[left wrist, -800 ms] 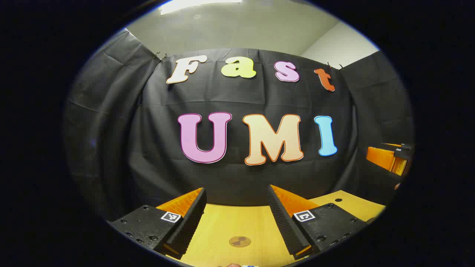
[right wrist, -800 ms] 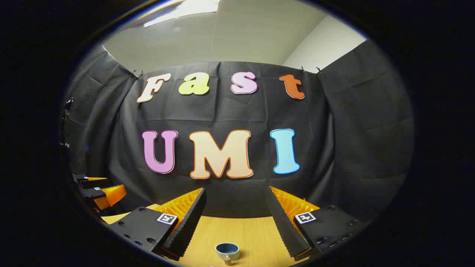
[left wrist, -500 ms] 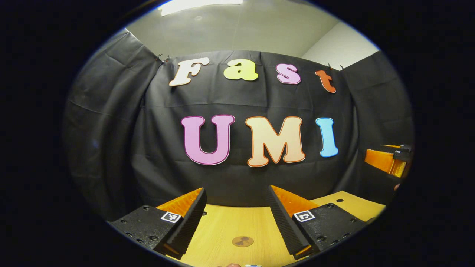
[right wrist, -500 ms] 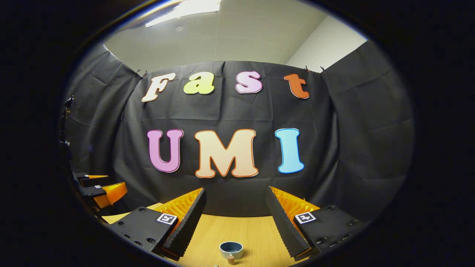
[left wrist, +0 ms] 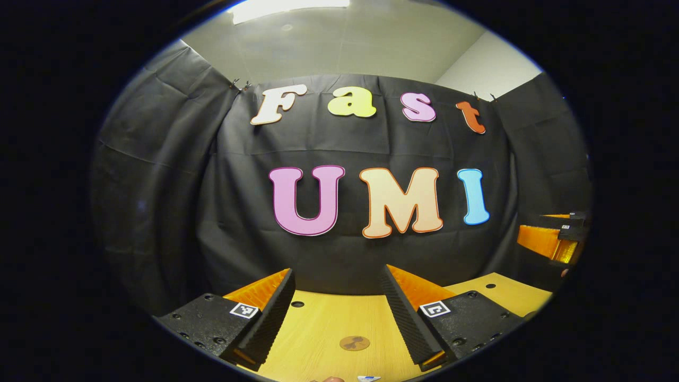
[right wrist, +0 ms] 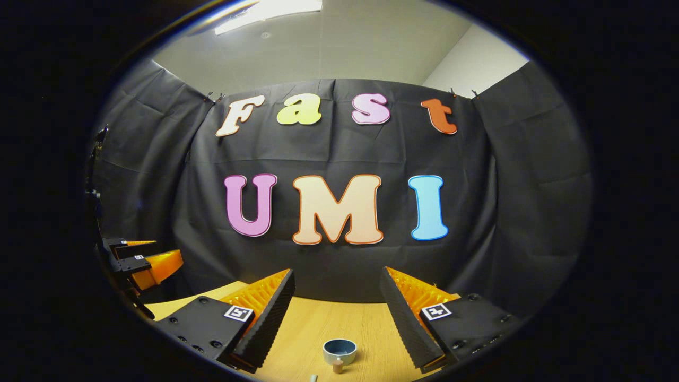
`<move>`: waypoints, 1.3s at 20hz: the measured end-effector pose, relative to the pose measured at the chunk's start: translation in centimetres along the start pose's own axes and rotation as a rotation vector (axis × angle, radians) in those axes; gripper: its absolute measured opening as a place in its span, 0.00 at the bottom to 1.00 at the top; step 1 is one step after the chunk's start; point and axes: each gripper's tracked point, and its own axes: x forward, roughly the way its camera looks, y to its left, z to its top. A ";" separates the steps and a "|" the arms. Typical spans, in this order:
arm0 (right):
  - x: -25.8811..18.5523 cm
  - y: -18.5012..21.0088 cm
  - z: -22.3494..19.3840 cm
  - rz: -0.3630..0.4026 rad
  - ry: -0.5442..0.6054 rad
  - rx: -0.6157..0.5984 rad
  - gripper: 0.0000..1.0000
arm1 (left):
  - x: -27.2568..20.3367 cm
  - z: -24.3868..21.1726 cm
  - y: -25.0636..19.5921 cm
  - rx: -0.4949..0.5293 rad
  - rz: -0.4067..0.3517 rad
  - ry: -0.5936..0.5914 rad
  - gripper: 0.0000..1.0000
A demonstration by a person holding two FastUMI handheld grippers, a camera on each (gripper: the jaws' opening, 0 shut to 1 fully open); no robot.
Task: Put the toothbrush and toothpaste on the desktop into the cup, then pick up the cup and place it on the coaster on the desktop.
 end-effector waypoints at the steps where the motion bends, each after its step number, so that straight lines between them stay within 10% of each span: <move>1: 0.0 0.4 -0.9 0.016 0.026 0.000 1.00 | 0.0 0.1 0.2 0.001 0.004 0.000 0.94; 26: -1.1 4.7 -26.2 0.167 0.737 -0.127 1.00 | -1.8 -1.6 6.3 0.049 0.136 0.037 0.94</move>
